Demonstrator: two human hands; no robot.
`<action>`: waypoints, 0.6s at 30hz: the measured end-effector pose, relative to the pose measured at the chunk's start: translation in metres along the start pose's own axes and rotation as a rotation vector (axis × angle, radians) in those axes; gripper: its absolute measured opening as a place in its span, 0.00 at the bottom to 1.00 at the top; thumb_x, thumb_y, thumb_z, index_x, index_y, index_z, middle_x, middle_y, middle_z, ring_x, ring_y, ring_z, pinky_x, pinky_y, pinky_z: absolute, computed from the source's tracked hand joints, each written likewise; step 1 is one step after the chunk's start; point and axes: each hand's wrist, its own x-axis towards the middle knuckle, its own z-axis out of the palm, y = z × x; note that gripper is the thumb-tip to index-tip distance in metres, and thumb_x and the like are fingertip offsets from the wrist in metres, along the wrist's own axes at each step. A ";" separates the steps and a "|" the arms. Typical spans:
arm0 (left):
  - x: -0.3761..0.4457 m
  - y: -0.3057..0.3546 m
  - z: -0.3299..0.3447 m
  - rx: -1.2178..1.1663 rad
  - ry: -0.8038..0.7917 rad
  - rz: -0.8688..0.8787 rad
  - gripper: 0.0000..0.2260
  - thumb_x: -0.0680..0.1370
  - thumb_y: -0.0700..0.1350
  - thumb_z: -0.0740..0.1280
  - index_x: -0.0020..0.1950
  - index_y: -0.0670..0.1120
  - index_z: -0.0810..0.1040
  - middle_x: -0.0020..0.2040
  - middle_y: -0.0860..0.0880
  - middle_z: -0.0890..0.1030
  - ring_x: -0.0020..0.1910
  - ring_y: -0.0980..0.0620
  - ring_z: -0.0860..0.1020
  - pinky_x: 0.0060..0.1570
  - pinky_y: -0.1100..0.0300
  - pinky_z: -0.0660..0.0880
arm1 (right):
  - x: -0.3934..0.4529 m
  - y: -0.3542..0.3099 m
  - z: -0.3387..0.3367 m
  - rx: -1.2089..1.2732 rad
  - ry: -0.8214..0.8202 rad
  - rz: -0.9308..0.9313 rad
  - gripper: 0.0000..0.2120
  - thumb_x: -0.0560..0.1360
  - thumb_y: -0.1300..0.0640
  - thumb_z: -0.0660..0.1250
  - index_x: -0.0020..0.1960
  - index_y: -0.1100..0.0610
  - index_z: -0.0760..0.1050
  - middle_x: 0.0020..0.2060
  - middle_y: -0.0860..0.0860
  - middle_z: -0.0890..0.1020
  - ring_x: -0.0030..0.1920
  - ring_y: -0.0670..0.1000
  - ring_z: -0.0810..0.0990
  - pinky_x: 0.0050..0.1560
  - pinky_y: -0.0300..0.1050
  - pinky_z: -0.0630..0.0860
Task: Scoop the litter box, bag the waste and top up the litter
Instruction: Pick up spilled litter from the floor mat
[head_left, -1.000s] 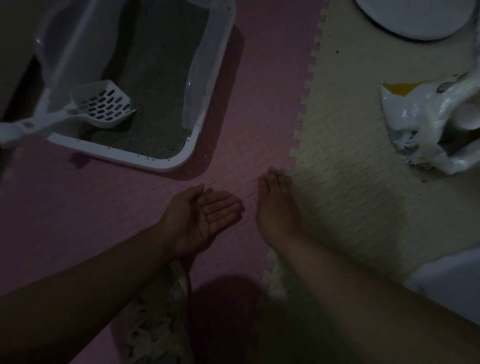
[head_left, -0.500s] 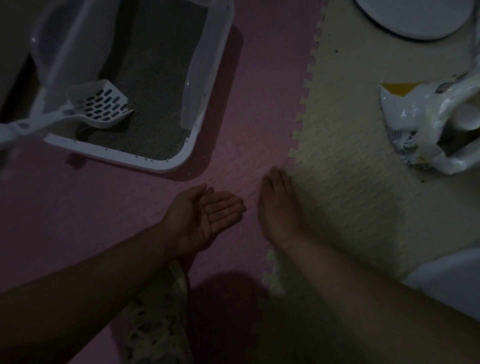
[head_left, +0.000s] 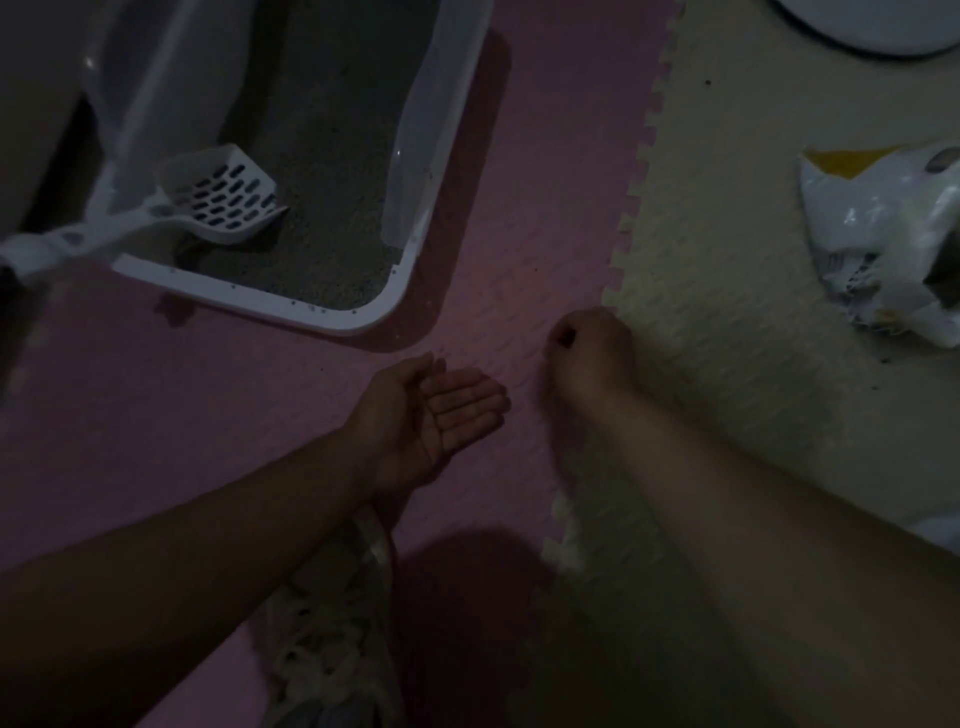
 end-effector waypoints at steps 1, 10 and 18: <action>0.000 0.000 0.000 0.003 0.006 -0.002 0.23 0.82 0.51 0.57 0.58 0.31 0.78 0.58 0.33 0.82 0.55 0.36 0.83 0.55 0.41 0.79 | 0.004 -0.002 -0.004 0.015 -0.036 0.060 0.07 0.73 0.61 0.68 0.48 0.59 0.85 0.49 0.60 0.84 0.52 0.61 0.82 0.51 0.46 0.75; 0.006 0.000 -0.002 -0.009 0.016 0.009 0.22 0.82 0.50 0.57 0.56 0.31 0.79 0.56 0.33 0.83 0.51 0.36 0.85 0.56 0.42 0.79 | 0.016 -0.016 -0.010 -0.172 -0.221 0.155 0.16 0.75 0.57 0.64 0.58 0.63 0.80 0.58 0.65 0.81 0.58 0.63 0.81 0.55 0.49 0.78; 0.009 0.003 -0.003 -0.077 -0.046 -0.061 0.10 0.78 0.53 0.65 0.47 0.46 0.78 0.44 0.49 0.77 0.42 0.49 0.78 0.48 0.56 0.77 | -0.076 -0.076 -0.011 0.039 -0.247 -0.363 0.09 0.78 0.55 0.61 0.47 0.54 0.79 0.45 0.55 0.81 0.45 0.57 0.81 0.43 0.50 0.77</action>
